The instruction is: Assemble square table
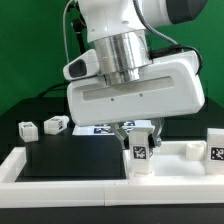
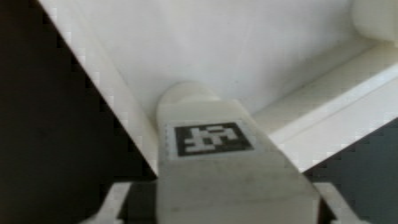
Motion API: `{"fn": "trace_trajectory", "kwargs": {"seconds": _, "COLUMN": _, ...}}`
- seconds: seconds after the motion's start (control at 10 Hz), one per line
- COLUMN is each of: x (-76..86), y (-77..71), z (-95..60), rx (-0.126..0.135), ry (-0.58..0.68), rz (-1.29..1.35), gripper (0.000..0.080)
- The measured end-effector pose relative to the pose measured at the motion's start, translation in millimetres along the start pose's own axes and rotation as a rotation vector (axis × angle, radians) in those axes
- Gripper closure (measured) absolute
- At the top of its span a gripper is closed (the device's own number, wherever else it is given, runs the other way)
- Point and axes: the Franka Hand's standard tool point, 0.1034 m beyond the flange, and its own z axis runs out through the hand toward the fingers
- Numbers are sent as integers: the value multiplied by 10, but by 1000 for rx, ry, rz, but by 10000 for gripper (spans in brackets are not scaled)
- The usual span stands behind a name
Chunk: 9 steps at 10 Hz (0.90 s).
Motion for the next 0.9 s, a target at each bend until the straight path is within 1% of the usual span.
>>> {"fn": "trace_trajectory", "kwargs": {"seconds": 0.2, "x": -8, "y": 30, "z": 3, "rx": 41, "ry": -23, "rz": 402, "gripper": 500}}
{"fn": "trace_trajectory", "kwargs": {"seconds": 0.3, "x": -11, "y": 32, "z": 4, "rx": 57, "ry": -36, "rz": 491, "gripper": 500}}
{"fn": "trace_trajectory", "kwargs": {"seconds": 0.5, "x": -21, "y": 26, "z": 9, "rx": 65, "ry": -53, "rz": 721, "gripper": 499}}
{"fn": "trace_trajectory", "kwargs": {"seconds": 0.7, "x": -31, "y": 22, "z": 18, "rx": 64, "ry": -52, "rz": 687, "gripper": 499}}
{"fn": "trace_trajectory", "kwargs": {"seconds": 0.8, "x": -39, "y": 15, "z": 22, "rx": 61, "ry": -51, "rz": 662, "gripper": 399}}
{"fn": "trace_trajectory", "kwargs": {"seconds": 0.9, "x": -76, "y": -19, "z": 27, "rx": 34, "ry": -44, "rz": 456, "gripper": 399}}
